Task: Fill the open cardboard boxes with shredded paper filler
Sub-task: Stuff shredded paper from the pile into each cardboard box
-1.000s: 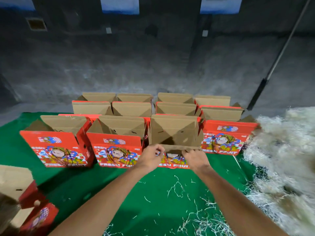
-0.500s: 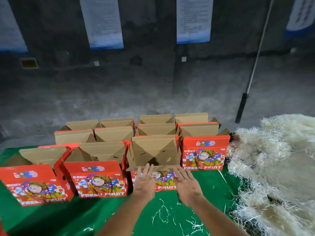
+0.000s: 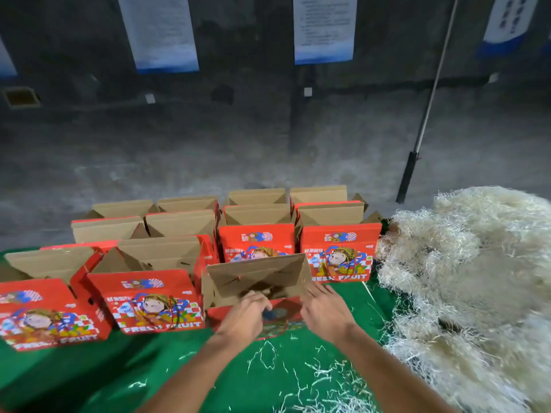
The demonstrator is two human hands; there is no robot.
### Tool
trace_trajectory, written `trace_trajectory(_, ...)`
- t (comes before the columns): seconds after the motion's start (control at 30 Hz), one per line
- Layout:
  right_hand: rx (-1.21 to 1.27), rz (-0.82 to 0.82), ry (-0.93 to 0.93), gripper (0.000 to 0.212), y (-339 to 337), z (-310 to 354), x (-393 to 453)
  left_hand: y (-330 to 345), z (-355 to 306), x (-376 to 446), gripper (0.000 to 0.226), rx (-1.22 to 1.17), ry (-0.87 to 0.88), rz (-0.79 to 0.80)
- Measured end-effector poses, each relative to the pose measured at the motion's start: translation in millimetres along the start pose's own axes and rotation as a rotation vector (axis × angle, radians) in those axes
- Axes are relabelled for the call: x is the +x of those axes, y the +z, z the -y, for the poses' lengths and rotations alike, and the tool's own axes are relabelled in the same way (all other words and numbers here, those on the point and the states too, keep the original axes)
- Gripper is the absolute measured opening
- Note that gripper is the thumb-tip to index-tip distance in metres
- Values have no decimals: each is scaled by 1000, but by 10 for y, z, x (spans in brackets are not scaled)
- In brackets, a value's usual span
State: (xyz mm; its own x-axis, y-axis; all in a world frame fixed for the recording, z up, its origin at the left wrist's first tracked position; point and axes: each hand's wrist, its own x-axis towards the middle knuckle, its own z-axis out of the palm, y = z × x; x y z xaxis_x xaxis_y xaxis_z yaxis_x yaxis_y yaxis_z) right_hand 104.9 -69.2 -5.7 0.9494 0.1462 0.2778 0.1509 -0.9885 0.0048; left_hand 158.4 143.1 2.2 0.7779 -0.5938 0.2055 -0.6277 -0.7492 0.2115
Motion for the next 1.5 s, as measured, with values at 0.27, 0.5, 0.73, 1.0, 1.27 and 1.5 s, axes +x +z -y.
trace_trajectory(0.27, 510, 33, 256, 8, -355, -249, -804, -170, -981, -755, 48, -170, -120, 9)
trace_trajectory(0.5, 821, 91, 522, 25, -450, -605, -1525, 29, -1759, -1473, 43, -249, -103, -31)
trace_trajectory(0.73, 1109, 106, 779, 30, -554, -827, -2192, 268, -2280, -2077, 41, -296, -173, -145)
trace_trajectory(1.0, 787, 115, 777, 31, -504, -850, -2684, 292, -2705, -2599, 28, -339, -162, -196)
trace_trajectory(1.27, 347, 274, 696, 66, -383, -623, -2924, 198, -3055, -2540, 38, 28, -132, -124)
trace_trajectory(1.5, 672, 429, 669, 35, -279, -739, -2942, 607, -3163, -2139, 25, -55, -380, 396)
